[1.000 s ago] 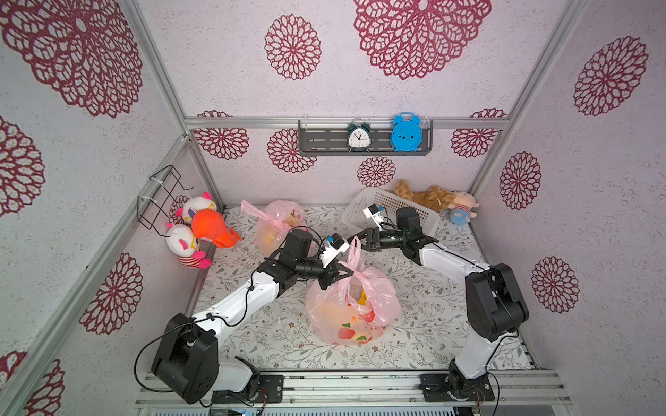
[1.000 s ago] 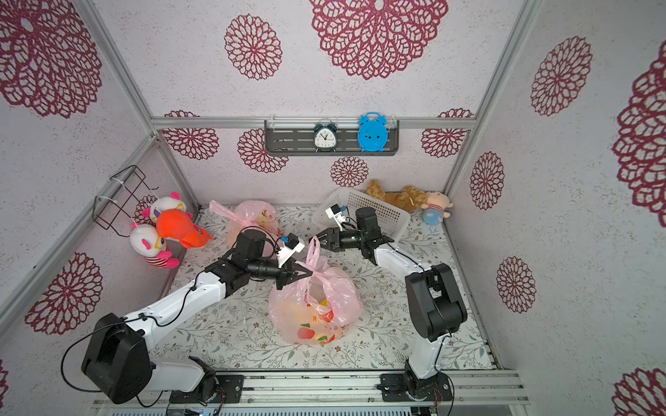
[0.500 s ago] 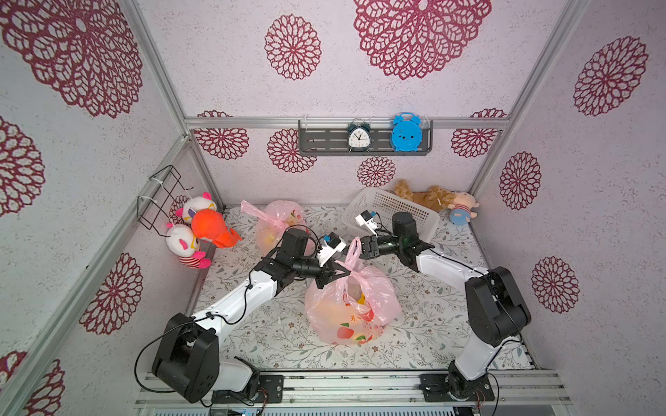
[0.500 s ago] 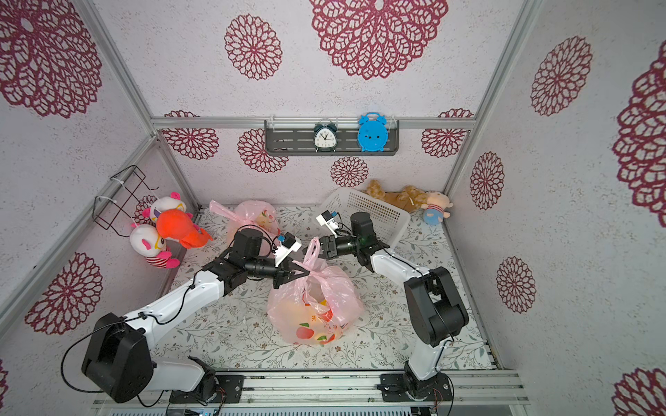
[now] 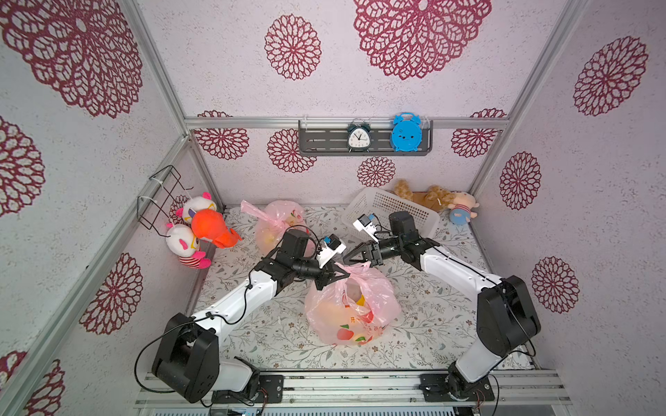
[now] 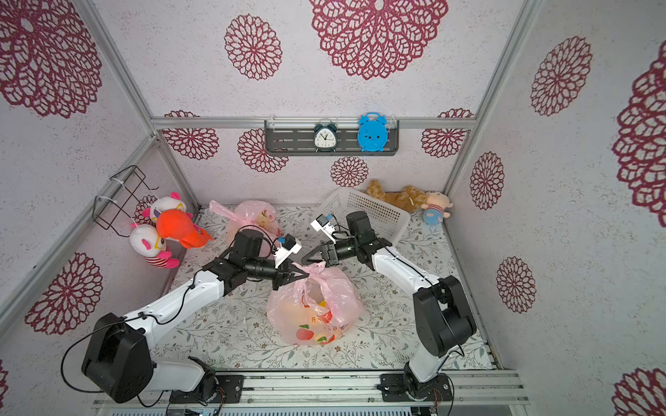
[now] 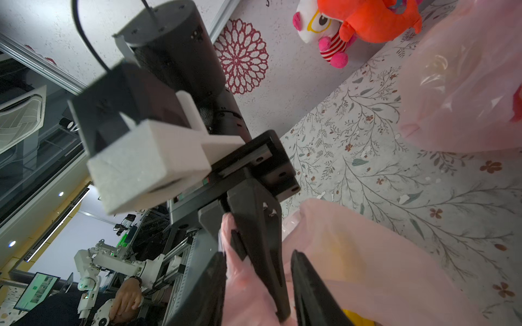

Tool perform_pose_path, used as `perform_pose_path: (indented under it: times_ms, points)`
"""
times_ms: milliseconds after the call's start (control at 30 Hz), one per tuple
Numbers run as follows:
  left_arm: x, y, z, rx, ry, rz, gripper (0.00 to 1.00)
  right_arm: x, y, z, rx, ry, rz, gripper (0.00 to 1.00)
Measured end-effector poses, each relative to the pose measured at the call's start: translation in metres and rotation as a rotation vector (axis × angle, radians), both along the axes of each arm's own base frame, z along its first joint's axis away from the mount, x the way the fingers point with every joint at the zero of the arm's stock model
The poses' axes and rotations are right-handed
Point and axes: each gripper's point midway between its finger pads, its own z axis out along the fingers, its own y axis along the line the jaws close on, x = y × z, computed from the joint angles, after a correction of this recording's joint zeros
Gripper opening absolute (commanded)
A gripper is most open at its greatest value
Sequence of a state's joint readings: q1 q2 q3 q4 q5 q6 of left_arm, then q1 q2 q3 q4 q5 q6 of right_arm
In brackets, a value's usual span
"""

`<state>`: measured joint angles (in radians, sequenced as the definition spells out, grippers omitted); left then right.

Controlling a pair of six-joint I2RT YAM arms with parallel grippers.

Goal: Place the banana into a plastic bag & tie a knot
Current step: Cross the plastic bag at the center of the board.

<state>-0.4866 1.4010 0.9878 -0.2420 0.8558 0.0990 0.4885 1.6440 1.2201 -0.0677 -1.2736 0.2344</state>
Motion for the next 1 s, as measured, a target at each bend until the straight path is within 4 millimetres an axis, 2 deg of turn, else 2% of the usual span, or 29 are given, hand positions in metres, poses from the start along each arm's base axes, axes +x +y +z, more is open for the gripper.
perform_pose_path:
  times_ms: [100, 300, 567, 733, 833, 1000]
  points:
    - [-0.001, 0.001, 0.0, 0.006, 0.003, -0.003, 0.0, -0.01, -0.006, -0.006, -0.03, -0.032, 0.006, 0.42]
    - [-0.003, 0.0, 0.007, 0.002, -0.003, -0.025, 0.0, -0.027, -0.015, -0.004, -0.041, -0.123, 0.029, 0.45]
    - [-0.006, 0.0, 0.007, 0.007, 0.003, -0.035, 0.0, -0.034, -0.015, -0.01, -0.053, -0.176, 0.052, 0.64]
    - [-0.006, 0.001, 0.006, 0.008, 0.001, -0.035, 0.0, -0.038, -0.012, -0.013, -0.063, -0.194, 0.061, 0.71]
    - [-0.005, 0.001, 0.006, 0.01, -0.002, -0.034, 0.0, -0.037, -0.01, -0.015, -0.08, -0.2, 0.052, 0.98]
    - [-0.002, 0.002, 0.005, 0.021, -0.009, -0.02, 0.0, -0.032, -0.006, -0.022, -0.127, -0.24, 0.018, 0.99]
